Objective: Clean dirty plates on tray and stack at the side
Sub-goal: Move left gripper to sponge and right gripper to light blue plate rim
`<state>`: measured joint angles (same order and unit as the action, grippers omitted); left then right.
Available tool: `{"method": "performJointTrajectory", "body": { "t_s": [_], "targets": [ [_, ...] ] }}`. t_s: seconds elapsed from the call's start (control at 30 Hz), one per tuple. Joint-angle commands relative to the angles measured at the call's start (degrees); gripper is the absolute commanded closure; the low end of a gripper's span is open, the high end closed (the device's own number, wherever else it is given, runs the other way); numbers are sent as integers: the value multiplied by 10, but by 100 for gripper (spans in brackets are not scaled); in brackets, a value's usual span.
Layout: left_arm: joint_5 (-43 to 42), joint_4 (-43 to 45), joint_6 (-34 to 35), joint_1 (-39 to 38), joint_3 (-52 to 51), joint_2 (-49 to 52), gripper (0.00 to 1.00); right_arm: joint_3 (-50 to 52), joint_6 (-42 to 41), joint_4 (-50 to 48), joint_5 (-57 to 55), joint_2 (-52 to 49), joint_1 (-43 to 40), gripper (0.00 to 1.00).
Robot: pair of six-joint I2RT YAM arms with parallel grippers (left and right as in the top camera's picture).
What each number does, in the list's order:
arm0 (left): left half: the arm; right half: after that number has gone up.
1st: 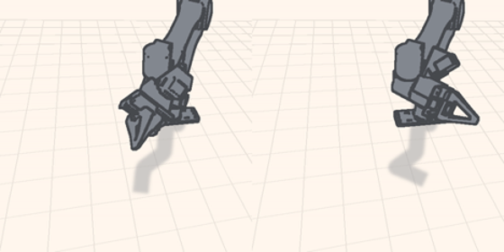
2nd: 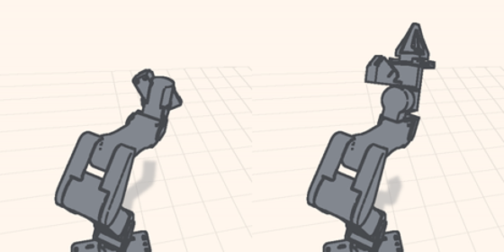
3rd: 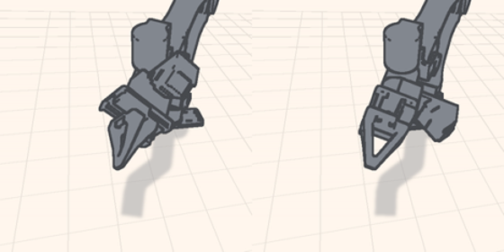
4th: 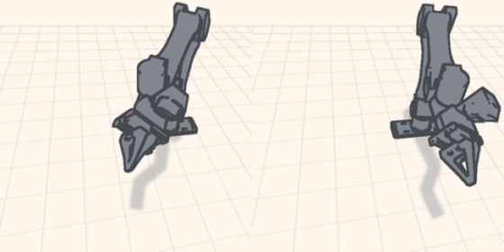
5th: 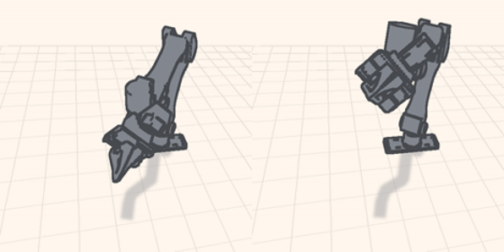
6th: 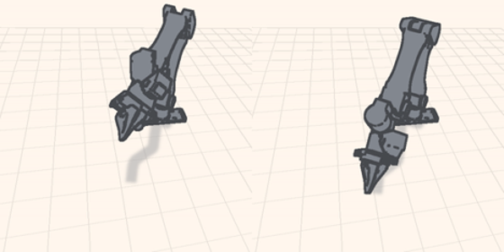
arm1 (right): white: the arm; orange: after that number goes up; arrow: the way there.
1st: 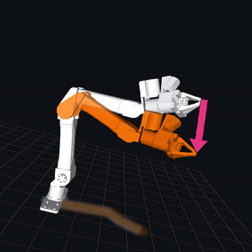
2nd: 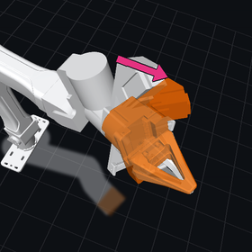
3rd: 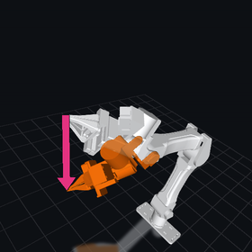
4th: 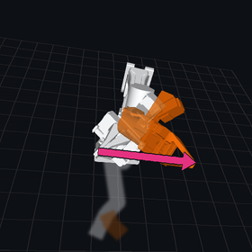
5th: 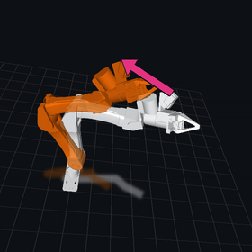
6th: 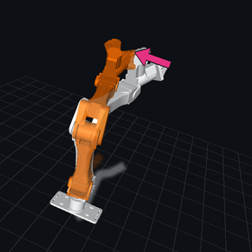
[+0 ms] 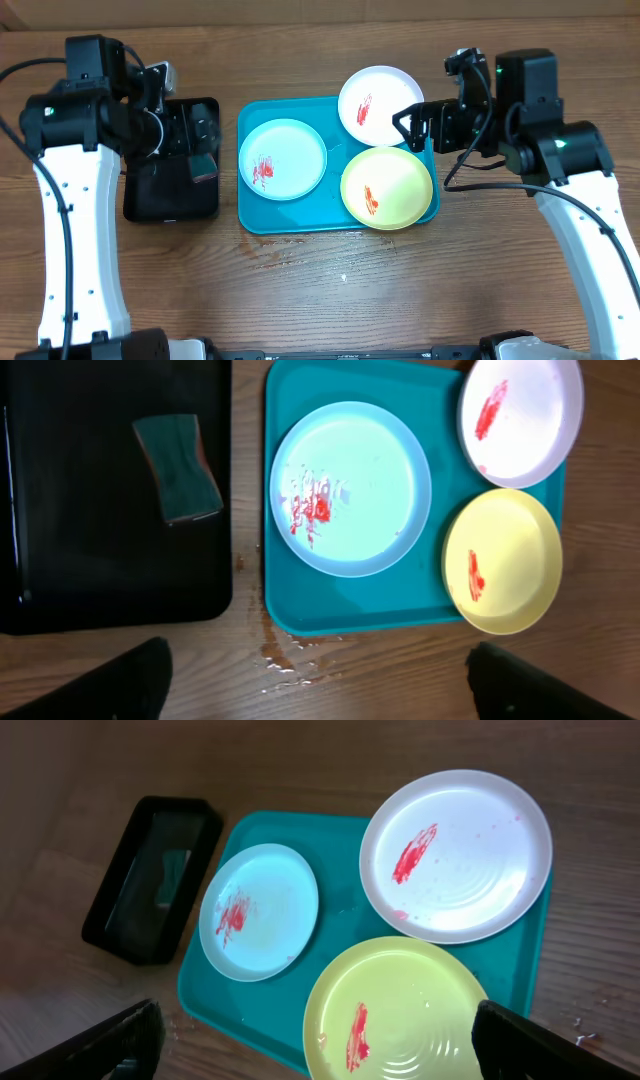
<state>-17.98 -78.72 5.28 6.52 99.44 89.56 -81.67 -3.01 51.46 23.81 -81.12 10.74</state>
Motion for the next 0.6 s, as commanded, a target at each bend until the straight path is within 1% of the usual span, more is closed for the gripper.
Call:
{"method": "performJointTrajectory", "body": {
  "t_s": [0.0, 0.1, 0.2, 0.27, 0.33, 0.4, 0.43, 0.47, 0.57],
  "targets": [
    [47, 0, 71, 2, 13, 10, 0, -14, -16, -6, -8, -23, 24, 0],
    [153, 0, 127, -11, 13, 15, 1, -14, -51, -11, -66, -51, 52, 1],
    [236, 0, 171, -33, 13, 15, 3, -14, -93, -28, -109, -80, 80, 7],
    [273, 0, 195, -46, 13, 15, 4, -14, -120, -41, -127, -96, 94, 13],
    [294, 5, 205, -55, 13, 18, 6, -14, -140, -55, -143, -114, 107, 18],
    [296, 12, 205, -59, 13, 22, 6, -14, -151, -67, -148, -133, 117, 22],
    [296, 14, 205, -59, 13, 25, 9, -14, -156, -73, -148, -143, 122, 24],
    [296, 15, 205, -59, 13, 29, 9, -14, -162, -78, -148, -154, 126, 26],
    [302, 16, 205, -59, 13, 42, 11, -14, -172, -95, -149, -188, 141, 35]
  ]
}}
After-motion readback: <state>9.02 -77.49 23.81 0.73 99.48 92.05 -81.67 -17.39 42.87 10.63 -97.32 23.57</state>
